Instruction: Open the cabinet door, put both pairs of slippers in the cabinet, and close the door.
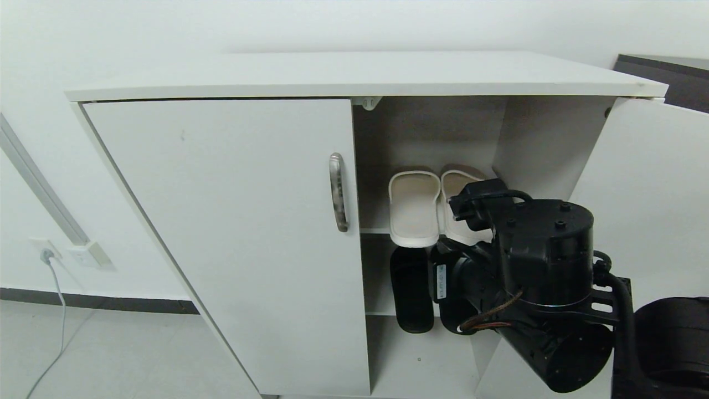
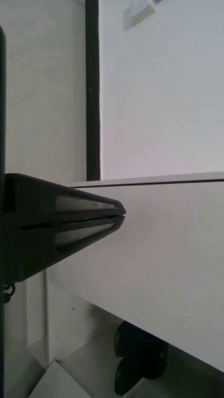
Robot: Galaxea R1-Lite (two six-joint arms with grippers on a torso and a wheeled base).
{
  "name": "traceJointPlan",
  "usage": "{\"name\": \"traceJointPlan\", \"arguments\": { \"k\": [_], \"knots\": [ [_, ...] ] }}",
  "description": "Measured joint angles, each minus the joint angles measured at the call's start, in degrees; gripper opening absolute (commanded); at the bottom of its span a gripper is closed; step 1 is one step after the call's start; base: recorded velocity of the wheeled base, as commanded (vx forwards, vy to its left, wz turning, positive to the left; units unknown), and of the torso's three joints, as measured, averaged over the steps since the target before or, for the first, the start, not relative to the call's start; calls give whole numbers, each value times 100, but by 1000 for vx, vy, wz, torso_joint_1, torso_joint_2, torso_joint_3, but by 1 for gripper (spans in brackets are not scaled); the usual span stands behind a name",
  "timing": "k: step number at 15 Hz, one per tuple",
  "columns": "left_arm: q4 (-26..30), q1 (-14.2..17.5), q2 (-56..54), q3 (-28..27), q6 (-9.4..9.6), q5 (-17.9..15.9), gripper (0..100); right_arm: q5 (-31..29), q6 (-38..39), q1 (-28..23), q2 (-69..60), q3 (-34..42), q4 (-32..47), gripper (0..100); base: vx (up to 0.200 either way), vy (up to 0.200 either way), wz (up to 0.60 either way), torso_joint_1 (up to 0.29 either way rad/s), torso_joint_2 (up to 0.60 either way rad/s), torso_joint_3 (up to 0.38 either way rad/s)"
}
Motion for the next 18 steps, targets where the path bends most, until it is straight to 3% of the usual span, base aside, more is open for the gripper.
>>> {"name": "traceJointPlan", "arguments": {
  "k": [4,18],
  "knots": [
    [0,0,0,0,0,0,0,0,2,5,17,56,-20,0,0,0,0,0,0,0],
    [-2,-2,0,0,-10,5,0,2,0,-56,74,245,-193,0,-200,0,0,1,3,3]
  ]
}}
